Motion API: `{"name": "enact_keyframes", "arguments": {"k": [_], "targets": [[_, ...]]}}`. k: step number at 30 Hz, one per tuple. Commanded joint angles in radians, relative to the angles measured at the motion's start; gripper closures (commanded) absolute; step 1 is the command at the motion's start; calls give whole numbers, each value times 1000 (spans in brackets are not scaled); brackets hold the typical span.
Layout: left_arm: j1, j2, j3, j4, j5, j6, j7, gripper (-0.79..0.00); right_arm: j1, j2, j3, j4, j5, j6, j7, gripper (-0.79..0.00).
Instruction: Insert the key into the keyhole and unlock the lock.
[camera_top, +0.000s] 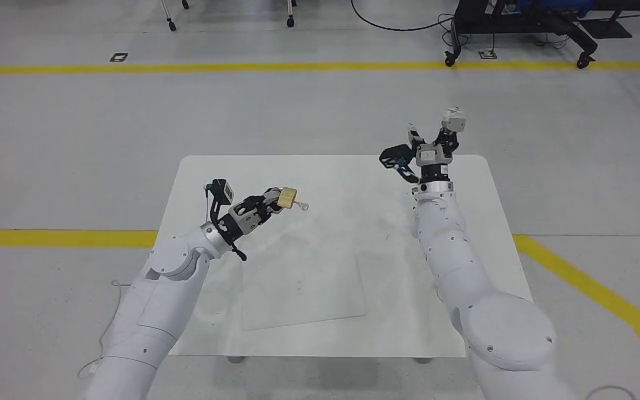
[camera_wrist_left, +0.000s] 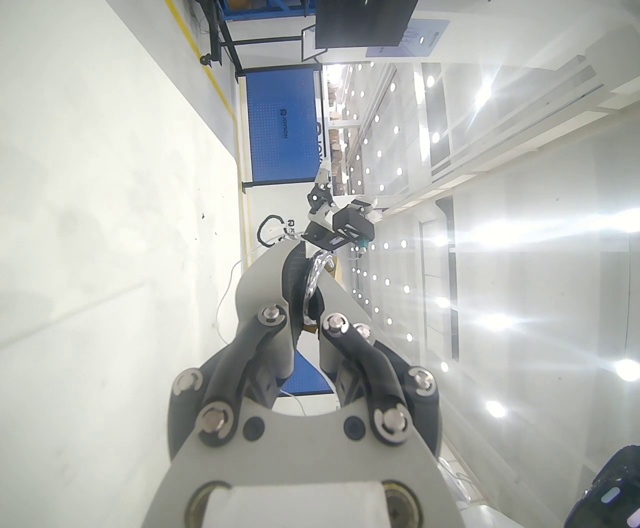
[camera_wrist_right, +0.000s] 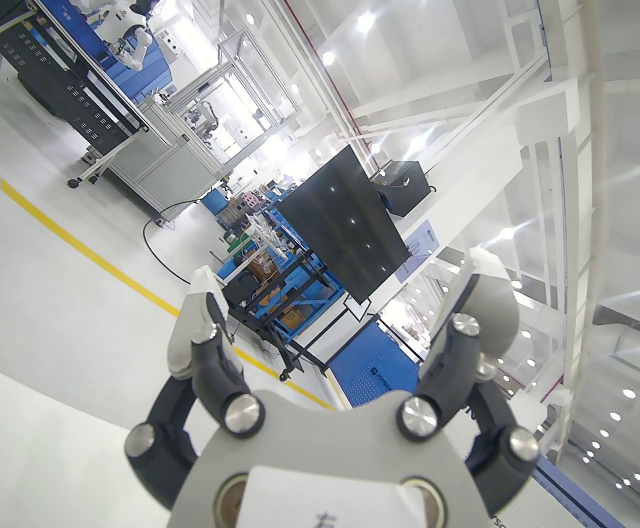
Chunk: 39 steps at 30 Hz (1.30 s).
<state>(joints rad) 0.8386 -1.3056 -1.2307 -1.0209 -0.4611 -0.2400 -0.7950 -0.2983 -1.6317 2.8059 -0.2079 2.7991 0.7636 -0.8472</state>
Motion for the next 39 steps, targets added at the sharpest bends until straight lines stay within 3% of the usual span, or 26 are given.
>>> {"name": "enact_keyframes", "arguments": {"k": [1, 4, 11, 17, 20, 21, 25, 28, 31, 34, 39], "targets": [[0, 0, 0, 0, 0, 0, 0, 0, 0, 0, 0, 0, 0, 0, 0, -785], [0, 0, 0, 0, 0, 0, 0, 0, -15, -1, -44, -87, -72, 164, -31, -785], [0, 0, 0, 0, 0, 0, 0, 0, -42, 16, -175, -278, -128, 160, -49, -785], [0, 0, 0, 0, 0, 0, 0, 0, -116, 36, -373, -415, -194, 193, -16, -785], [0, 0, 0, 0, 0, 0, 0, 0, -170, 56, -474, -512, -281, 249, 39, -785], [0, 0, 0, 0, 0, 0, 0, 0, -193, 66, -502, -610, -339, 249, 43, -785], [0, 0, 0, 0, 0, 0, 0, 0, -349, 92, -691, -921, -621, 249, 307, -785], [0, 0, 0, 0, 0, 0, 0, 0, -456, 137, -786, -1047, -1008, 249, 744, -785], [0, 0, 0, 0, 0, 0, 0, 0, -486, 185, -812, -1034, -1402, 230, 1197, -785], [0, 0, 0, 0, 0, 0, 0, 0, -512, 232, -877, -976, -1812, -4, 1588, -785], [0, 0, 0, 0, 0, 0, 0, 0, -511, 236, -879, -955, -1836, -25, 1624, -785]]}}
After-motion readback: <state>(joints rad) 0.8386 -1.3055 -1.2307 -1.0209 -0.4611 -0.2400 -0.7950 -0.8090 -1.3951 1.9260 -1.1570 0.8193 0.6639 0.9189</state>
